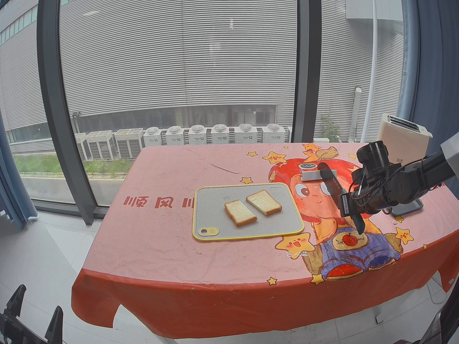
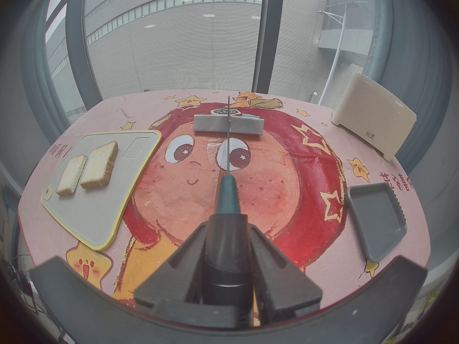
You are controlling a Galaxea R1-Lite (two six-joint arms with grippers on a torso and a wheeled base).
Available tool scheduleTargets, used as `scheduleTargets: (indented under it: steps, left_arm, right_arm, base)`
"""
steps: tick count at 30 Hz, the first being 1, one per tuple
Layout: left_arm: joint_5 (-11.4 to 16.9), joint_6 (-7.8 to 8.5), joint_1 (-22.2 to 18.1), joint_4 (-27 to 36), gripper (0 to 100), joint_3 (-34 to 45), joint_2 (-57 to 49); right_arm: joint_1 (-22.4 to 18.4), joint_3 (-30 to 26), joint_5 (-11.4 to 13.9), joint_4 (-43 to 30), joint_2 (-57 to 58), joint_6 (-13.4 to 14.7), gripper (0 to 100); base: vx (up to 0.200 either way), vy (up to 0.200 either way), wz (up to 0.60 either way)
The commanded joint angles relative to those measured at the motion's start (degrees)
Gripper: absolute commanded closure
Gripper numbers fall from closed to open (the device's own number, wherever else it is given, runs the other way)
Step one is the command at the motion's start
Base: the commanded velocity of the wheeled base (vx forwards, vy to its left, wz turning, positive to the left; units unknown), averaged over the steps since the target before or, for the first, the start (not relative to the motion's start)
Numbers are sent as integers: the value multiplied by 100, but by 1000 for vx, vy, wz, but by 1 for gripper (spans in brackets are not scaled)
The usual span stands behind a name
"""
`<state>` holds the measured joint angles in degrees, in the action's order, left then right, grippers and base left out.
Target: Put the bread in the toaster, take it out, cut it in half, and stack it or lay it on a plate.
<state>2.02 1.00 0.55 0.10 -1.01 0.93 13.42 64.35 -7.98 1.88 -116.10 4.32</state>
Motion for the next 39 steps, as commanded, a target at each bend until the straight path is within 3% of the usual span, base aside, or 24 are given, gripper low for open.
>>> scheduleTargets:
  steps: [1,27,39]
  left_arm:
    - [0,6,7,-1,0,92,-93]
    - [0,6,-2,-1,0,92,-93]
    - [0,6,-2,-1,0,92,-93]
  right_arm:
    - [3,7,-1,-3,-9,-1,0]
    - [11,-81,-133,-3,211,61,0]
    - [11,-749,-291,-3,993,78,0]
  base:
    - [0,0,0]
    - [0,0,0]
    - [0,0,0]
